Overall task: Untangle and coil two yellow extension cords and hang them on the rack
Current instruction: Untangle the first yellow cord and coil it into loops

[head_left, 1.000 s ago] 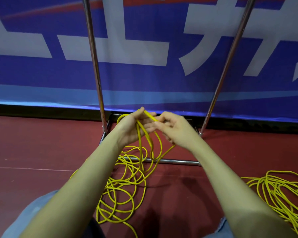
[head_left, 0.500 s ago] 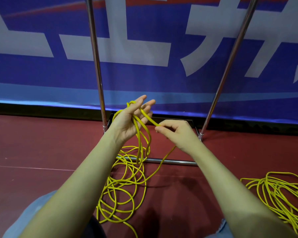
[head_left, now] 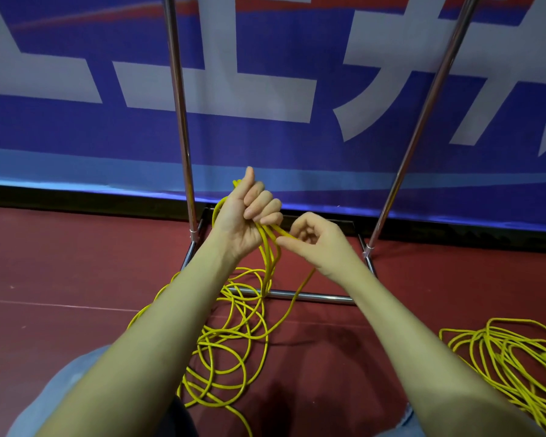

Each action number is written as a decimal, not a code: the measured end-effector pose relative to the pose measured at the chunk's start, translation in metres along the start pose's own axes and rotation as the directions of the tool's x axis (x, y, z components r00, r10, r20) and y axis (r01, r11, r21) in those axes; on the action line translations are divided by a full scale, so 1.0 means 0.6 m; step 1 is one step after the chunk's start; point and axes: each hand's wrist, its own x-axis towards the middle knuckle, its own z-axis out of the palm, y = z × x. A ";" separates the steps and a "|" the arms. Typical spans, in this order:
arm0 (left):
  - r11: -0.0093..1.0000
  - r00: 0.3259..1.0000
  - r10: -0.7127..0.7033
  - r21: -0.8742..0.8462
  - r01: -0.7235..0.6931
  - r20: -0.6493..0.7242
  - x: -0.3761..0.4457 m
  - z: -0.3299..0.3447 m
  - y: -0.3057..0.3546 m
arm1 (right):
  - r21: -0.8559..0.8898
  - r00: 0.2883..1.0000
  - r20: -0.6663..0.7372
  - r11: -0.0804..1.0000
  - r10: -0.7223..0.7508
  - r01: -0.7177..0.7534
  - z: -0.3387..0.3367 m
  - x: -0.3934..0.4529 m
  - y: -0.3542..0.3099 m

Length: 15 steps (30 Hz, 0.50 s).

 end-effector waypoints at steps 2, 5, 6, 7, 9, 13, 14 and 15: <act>0.999 1.000 0.030 -0.017 -0.030 -0.002 0.002 -0.004 0.000 | 0.016 0.996 0.085 0.999 0.041 -0.042 0.000 0.000 -0.001; 0.992 0.993 0.089 -0.082 -0.096 -0.082 0.004 -0.002 0.002 | 0.107 0.955 0.284 0.988 0.081 -0.116 0.011 -0.005 -0.001; 0.988 0.987 0.104 -0.102 -0.117 -0.126 0.006 -0.001 0.005 | 0.146 0.942 0.325 0.979 0.085 -0.139 0.015 -0.006 0.001; 0.983 0.979 0.119 -0.121 -0.140 -0.168 0.007 0.001 0.008 | 0.187 0.931 0.353 0.969 0.088 -0.162 0.018 -0.006 0.004; 0.973 0.962 0.153 -0.137 -0.187 -0.227 0.008 0.001 0.015 | 0.236 0.911 0.399 0.949 0.104 -0.211 0.017 -0.004 0.006; 0.966 0.940 0.222 -0.071 -0.248 -0.258 0.007 -0.007 0.028 | 0.121 0.858 0.496 0.967 0.137 -0.224 0.001 0.000 0.010; 0.968 0.940 0.230 -0.044 -0.249 -0.253 0.006 -0.010 0.030 | 0.124 0.851 0.504 0.964 0.144 -0.236 -0.001 -0.001 0.014; 0.970 0.940 0.234 -0.013 -0.245 -0.248 0.006 -0.011 0.031 | 0.146 0.850 0.506 0.956 0.150 -0.256 -0.003 -0.001 0.018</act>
